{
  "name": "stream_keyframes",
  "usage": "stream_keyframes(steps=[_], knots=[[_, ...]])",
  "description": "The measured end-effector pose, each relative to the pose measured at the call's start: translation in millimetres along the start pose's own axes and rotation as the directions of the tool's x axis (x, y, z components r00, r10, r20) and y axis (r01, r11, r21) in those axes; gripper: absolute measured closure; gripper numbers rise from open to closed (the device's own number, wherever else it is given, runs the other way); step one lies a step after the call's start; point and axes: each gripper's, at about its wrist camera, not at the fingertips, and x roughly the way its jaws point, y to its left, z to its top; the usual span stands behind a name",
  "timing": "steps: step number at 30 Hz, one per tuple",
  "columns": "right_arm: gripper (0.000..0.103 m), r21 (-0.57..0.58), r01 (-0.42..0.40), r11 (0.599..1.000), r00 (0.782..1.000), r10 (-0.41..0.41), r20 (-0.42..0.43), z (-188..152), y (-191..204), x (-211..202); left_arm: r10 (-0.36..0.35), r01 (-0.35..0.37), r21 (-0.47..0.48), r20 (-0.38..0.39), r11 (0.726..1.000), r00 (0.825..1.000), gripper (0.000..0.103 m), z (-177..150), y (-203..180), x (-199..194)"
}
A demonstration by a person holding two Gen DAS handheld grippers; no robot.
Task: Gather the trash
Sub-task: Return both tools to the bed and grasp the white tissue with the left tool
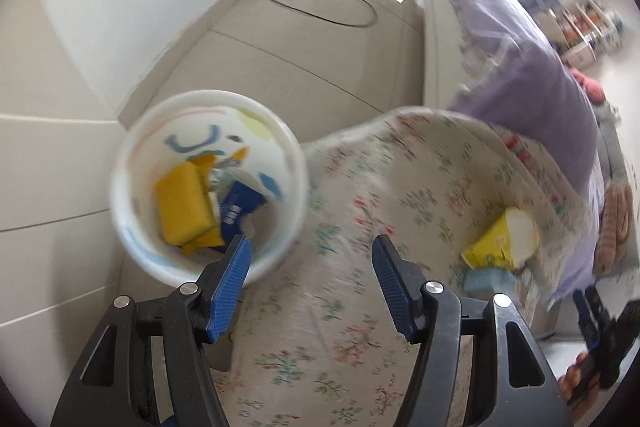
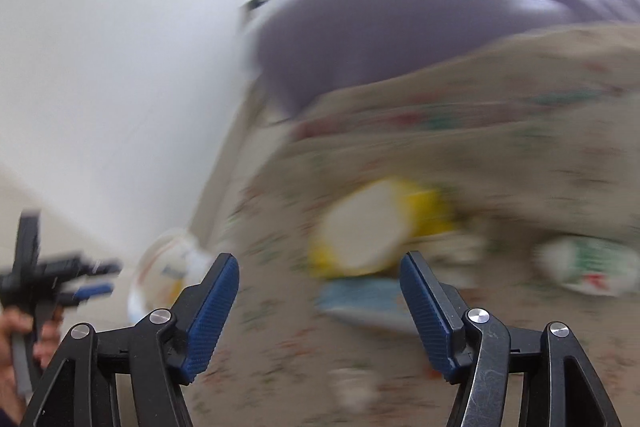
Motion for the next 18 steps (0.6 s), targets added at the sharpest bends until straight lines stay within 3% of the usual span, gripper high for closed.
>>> stream_keyframes(steps=[5,9,14,18], knots=[[0.031,0.093,0.093,0.991,0.996,-0.093,-0.005,7,-55,-15,-0.024,0.034,0.196,-0.054,0.980,0.998,0.037,-34,-76,26],[0.031,0.085,0.196,0.977,0.979,-0.190,-0.076,1,-84,-11,-0.047,0.092,0.336,-0.139,0.937,0.989,0.037,-77,-134,53],[0.032,0.160,0.181,0.970,0.965,-0.144,-0.218,-18,-116,12,0.016,0.080,0.497,-0.186,0.864,0.982,0.037,-127,-190,86],[0.032,0.203,0.179,0.963,0.954,-0.119,-0.276,-29,-125,25,0.065,0.048,0.537,-0.189,0.842,0.980,0.037,-139,-205,105]])
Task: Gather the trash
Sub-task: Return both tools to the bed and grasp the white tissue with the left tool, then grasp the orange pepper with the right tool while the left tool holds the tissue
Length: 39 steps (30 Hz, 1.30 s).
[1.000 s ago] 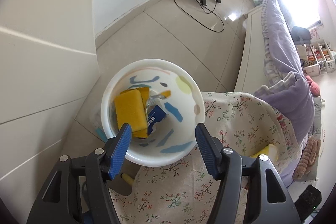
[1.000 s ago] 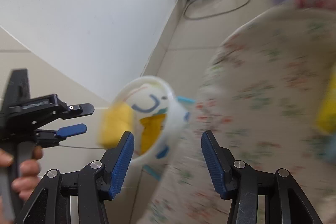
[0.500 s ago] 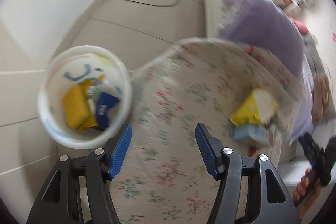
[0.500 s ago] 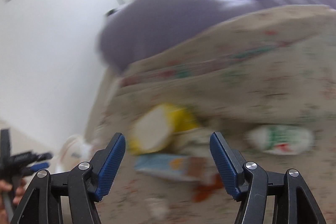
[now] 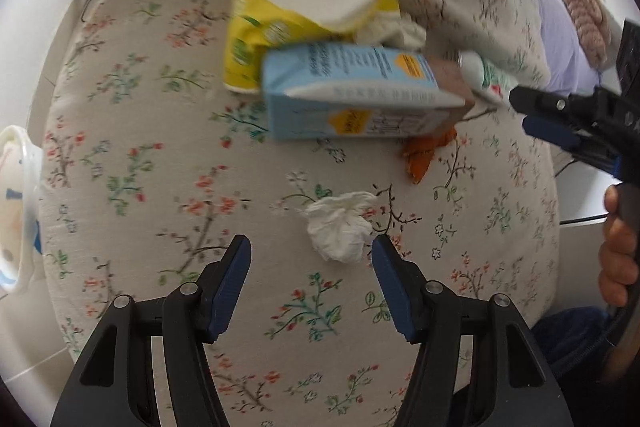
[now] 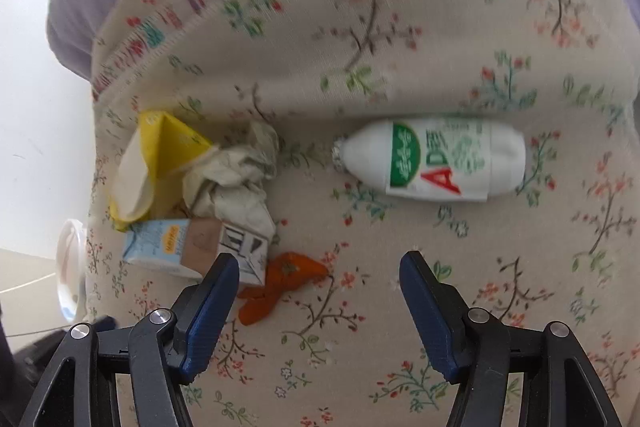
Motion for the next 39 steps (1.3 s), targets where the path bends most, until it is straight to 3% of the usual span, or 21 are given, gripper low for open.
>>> stream_keyframes(steps=[2,4,6,10,15,20,25,28,39], knots=[[0.032,0.012,-0.002,1.000,1.000,0.002,-0.004,-2,-3,2,0.019,-0.019,0.000,0.000,1.000,1.000,0.039,2,-1,7],[0.032,0.025,0.007,1.000,1.000,-0.006,-0.008,-3,-6,5,0.034,-0.034,0.003,-0.001,0.999,0.999,0.057,4,0,13],[0.031,0.033,0.006,0.999,1.000,-0.005,-0.018,-4,-8,9,0.007,-0.007,0.009,0.009,1.000,1.000,0.088,6,1,10],[0.034,0.029,0.012,1.000,0.999,-0.011,-0.046,-10,-5,26,-0.009,0.009,0.000,0.024,1.000,1.000,0.089,5,10,2],[0.045,0.030,-0.034,0.999,0.997,0.036,-0.068,-13,7,44,-0.030,0.030,-0.015,0.044,0.999,0.999,0.090,0,25,-12],[0.059,0.012,-0.032,0.999,0.998,0.033,-0.052,-13,26,57,-0.042,0.044,-0.038,0.054,0.998,0.998,0.090,-7,33,-27],[0.062,-0.055,0.044,0.998,0.998,-0.046,-0.041,-16,42,66,-0.045,0.049,-0.051,0.065,0.997,0.997,0.090,-11,34,-36],[0.100,-0.098,0.095,0.991,0.995,-0.099,-0.030,-22,52,70,-0.059,0.064,-0.060,0.081,0.996,0.995,0.090,-12,37,-43],[0.102,-0.090,0.040,0.995,0.990,-0.028,0.137,-23,42,4,-0.116,0.131,-0.103,0.141,0.986,0.983,0.090,-10,52,-72]])
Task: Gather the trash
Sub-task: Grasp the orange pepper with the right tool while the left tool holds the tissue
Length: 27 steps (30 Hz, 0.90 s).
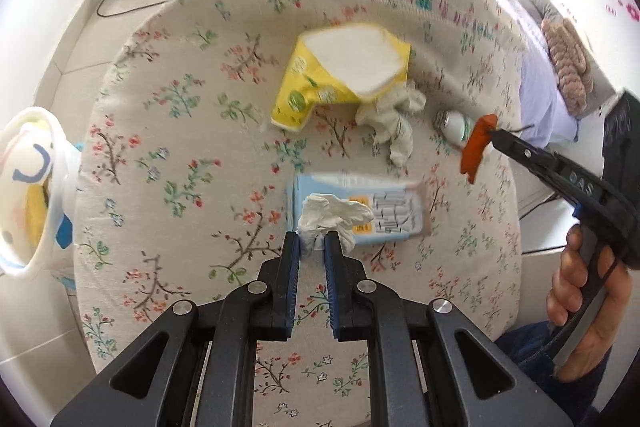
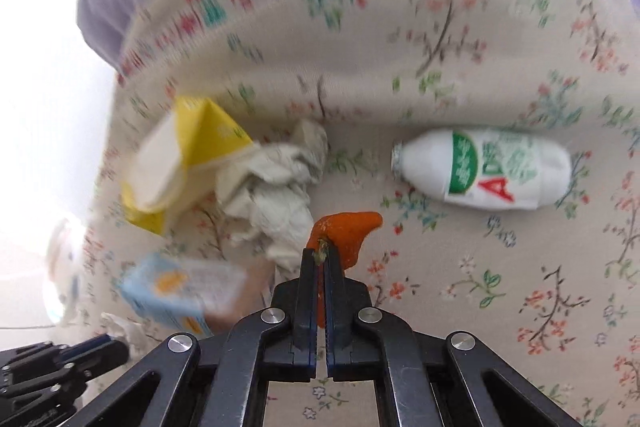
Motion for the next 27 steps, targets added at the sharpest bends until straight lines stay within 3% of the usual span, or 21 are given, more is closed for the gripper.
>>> stream_keyframes(steps=[10,17,19,20,22,24,27], knots=[[0.102,-0.097,-0.086,0.992,0.980,0.102,0.171,12,24,-44,-0.022,0.031,-0.118,0.071,0.993,0.997,0.090,13,41,-34],[0.103,-0.159,-0.102,0.982,0.974,0.131,0.185,9,48,-42,-0.019,0.034,-0.163,0.093,0.986,0.995,0.090,9,69,-51],[0.102,-0.225,-0.093,0.970,0.986,0.122,0.114,10,56,-28,-0.016,0.032,-0.167,0.095,0.985,0.995,0.090,8,74,-54],[0.099,-0.236,-0.058,0.970,0.993,0.082,0.090,10,54,-17,-0.013,0.029,-0.171,0.094,0.985,0.995,0.090,7,78,-55],[0.079,-0.200,0.018,0.980,0.998,-0.007,0.057,10,44,4,-0.014,0.030,-0.186,0.091,0.982,0.996,0.090,6,85,-56],[0.053,-0.181,0.022,0.983,0.999,-0.027,-0.025,8,34,26,-0.020,0.038,-0.202,0.090,0.979,0.996,0.090,5,91,-58],[0.046,-0.142,0.000,0.990,0.997,-0.012,-0.078,7,24,43,-0.023,0.042,-0.198,0.097,0.979,0.995,0.090,5,93,-61]])
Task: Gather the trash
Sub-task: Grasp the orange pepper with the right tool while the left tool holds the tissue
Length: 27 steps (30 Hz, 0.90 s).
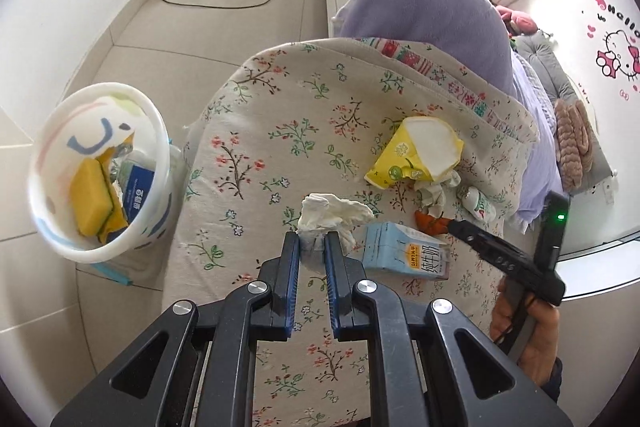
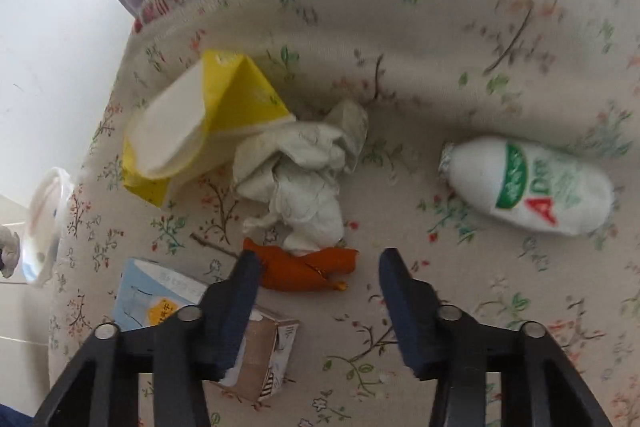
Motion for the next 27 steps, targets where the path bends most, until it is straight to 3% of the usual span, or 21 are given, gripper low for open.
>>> stream_keyframes(steps=[7,8,9,10,20,23,24,26,27], knots=[[0.046,-0.037,-0.004,0.999,0.994,0.000,-0.112,-8,16,35,0.005,-0.005,-0.006,0.002,1.000,1.000,0.090,0,4,-2],[0.053,-0.059,0.024,0.998,0.991,-0.032,-0.133,-10,19,41,0.008,-0.008,-0.008,0.006,1.000,1.000,0.090,0,6,-4],[0.091,-0.111,0.063,0.992,0.993,-0.074,-0.093,-10,26,37,0.008,-0.008,-0.009,0.010,1.000,1.000,0.090,0,6,-5],[0.101,-0.115,0.066,0.991,0.991,-0.079,-0.106,-11,28,38,0.005,-0.005,-0.007,0.015,1.000,1.000,0.090,0,6,-7],[0.102,-0.097,-0.039,0.995,0.999,0.042,0.032,-12,30,-21,-0.002,0.002,0.000,0.021,1.000,1.000,0.090,-1,6,-13],[0.092,-0.130,-0.060,0.990,0.998,0.063,0.021,-9,29,-18,0.003,-0.003,-0.008,0.024,1.000,1.000,0.090,-1,9,-14],[0.064,-0.143,-0.046,0.989,0.999,0.046,0.000,-9,30,-10,0.004,-0.004,-0.010,0.025,1.000,1.000,0.090,-1,10,-14],[0.031,-0.137,-0.001,0.991,1.000,0.000,-0.014,-13,35,0,0.003,-0.003,-0.012,0.028,1.000,1.000,0.090,0,12,-15],[0.031,-0.145,-0.001,0.989,1.000,-0.001,-0.013,-7,33,6,0.004,-0.004,-0.014,0.029,1.000,1.000,0.090,0,12,-16]])
